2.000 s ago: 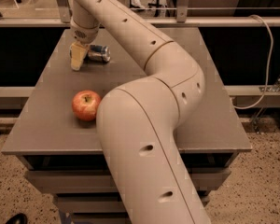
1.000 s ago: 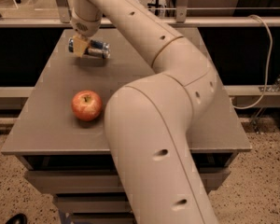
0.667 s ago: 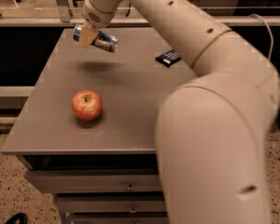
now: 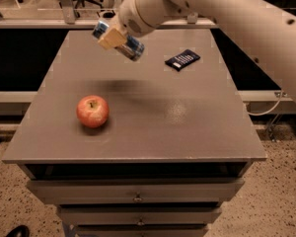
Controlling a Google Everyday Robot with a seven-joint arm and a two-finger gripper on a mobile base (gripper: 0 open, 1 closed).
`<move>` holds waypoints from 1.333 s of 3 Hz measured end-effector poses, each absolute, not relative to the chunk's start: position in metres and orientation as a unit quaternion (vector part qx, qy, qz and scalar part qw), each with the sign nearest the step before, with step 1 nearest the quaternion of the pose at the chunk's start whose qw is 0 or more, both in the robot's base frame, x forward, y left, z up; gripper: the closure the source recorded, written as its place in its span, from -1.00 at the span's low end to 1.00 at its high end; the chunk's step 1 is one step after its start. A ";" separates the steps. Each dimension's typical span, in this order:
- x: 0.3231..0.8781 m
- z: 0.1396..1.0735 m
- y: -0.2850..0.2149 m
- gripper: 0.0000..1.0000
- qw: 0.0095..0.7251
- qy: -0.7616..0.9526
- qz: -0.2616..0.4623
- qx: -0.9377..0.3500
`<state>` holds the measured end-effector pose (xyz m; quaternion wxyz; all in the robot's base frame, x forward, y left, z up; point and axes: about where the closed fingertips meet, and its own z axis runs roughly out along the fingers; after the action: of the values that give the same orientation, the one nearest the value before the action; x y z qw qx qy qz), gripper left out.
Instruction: Place redbull can upright
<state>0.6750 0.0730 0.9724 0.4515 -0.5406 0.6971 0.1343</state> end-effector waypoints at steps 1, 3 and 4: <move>0.659 0.985 0.044 1.00 0.514 0.676 0.162 -0.503; 0.648 0.977 -0.083 1.00 0.616 0.659 0.197 -0.385; 0.648 0.968 -0.130 1.00 0.640 0.653 0.213 -0.344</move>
Offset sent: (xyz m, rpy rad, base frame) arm -0.0250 -0.1981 0.0126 0.4723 -0.1984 -0.2267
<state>0.6483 -0.1305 0.9681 0.6402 -0.3437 0.6533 0.2127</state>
